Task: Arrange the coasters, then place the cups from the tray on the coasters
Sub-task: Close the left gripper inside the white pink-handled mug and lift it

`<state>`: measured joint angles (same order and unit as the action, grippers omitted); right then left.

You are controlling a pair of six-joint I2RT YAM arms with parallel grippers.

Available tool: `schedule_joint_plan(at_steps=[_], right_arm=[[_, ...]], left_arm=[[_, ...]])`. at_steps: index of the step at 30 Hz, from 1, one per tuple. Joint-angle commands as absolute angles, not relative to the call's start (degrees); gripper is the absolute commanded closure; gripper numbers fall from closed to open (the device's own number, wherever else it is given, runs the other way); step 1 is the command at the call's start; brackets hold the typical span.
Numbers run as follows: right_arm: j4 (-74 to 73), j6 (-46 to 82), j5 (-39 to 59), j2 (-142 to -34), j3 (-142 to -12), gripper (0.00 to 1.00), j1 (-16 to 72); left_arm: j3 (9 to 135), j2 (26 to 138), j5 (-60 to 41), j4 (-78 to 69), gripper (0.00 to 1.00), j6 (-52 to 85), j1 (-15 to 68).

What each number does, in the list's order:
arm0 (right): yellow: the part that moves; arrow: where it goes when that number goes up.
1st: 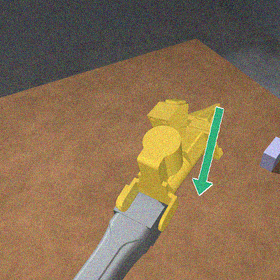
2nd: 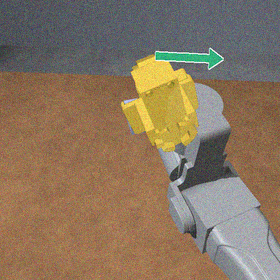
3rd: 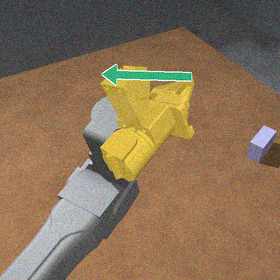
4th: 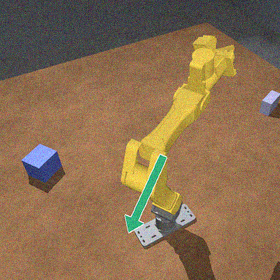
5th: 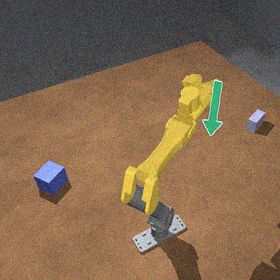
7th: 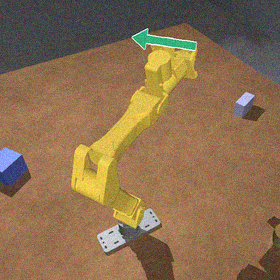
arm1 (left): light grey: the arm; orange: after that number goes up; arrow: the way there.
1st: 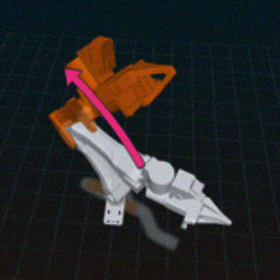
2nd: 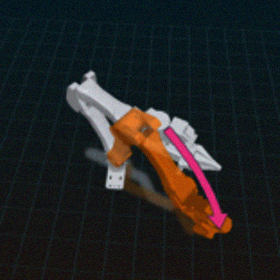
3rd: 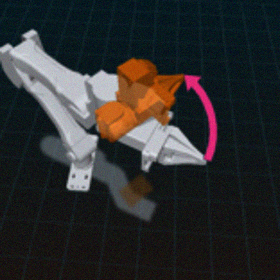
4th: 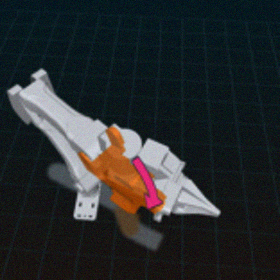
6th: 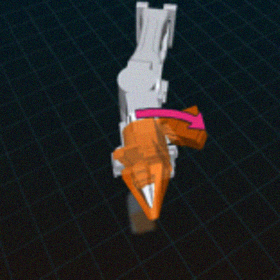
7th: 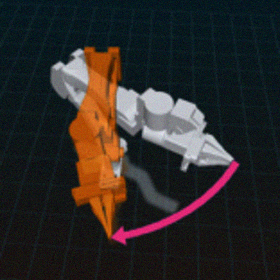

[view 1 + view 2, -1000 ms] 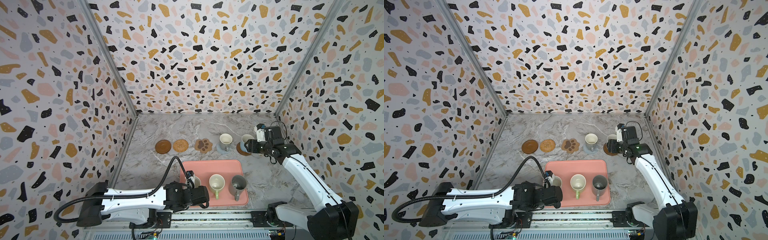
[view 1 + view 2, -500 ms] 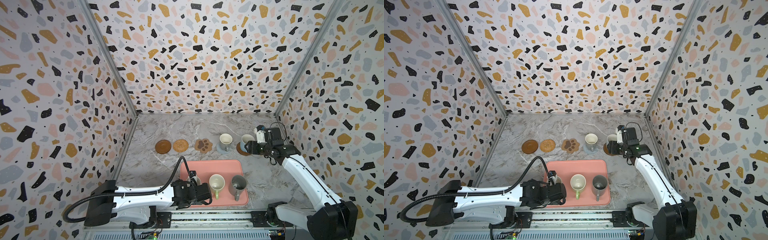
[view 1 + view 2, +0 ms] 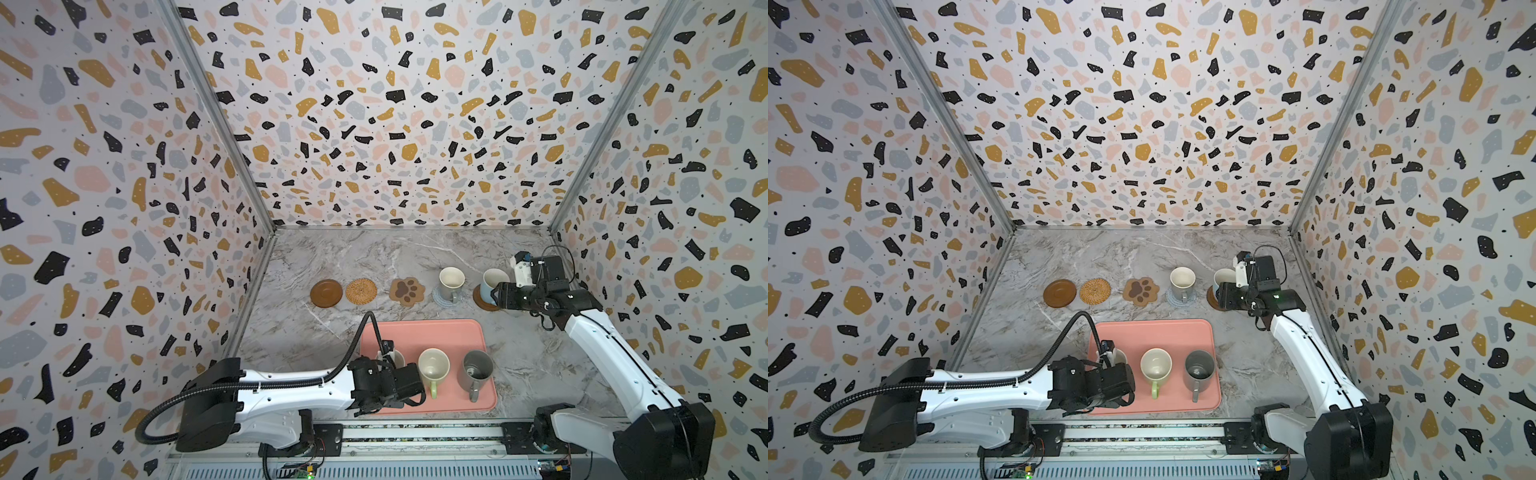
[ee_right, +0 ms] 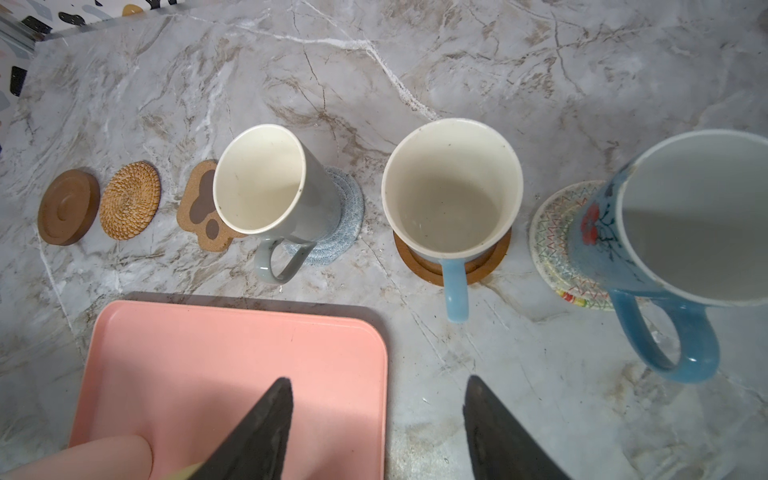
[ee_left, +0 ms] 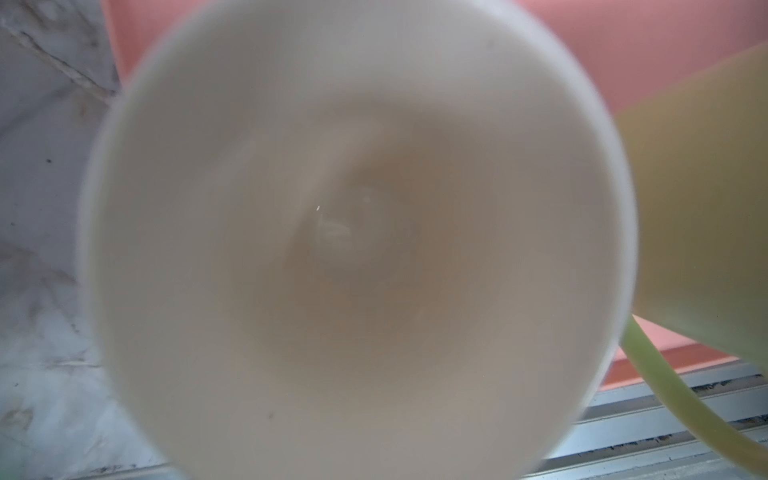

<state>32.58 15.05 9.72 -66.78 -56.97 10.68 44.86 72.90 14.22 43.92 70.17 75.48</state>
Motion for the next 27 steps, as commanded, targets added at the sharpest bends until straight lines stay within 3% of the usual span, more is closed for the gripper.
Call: schedule_joint_plan(at_steps=[1, 27], right_arm=[[33.1, 14.3, 10.1, -64.9, -56.9, 0.33, 10.2], [33.8, 14.7, 10.1, -63.9, -56.4, 0.33, 9.8]], left_arm=[[46.0, 73.4, 15.4, 45.8, 0.83, 68.6, 74.9], [53.9, 75.7, 20.5, 44.2, 0.86, 61.5, 67.7]])
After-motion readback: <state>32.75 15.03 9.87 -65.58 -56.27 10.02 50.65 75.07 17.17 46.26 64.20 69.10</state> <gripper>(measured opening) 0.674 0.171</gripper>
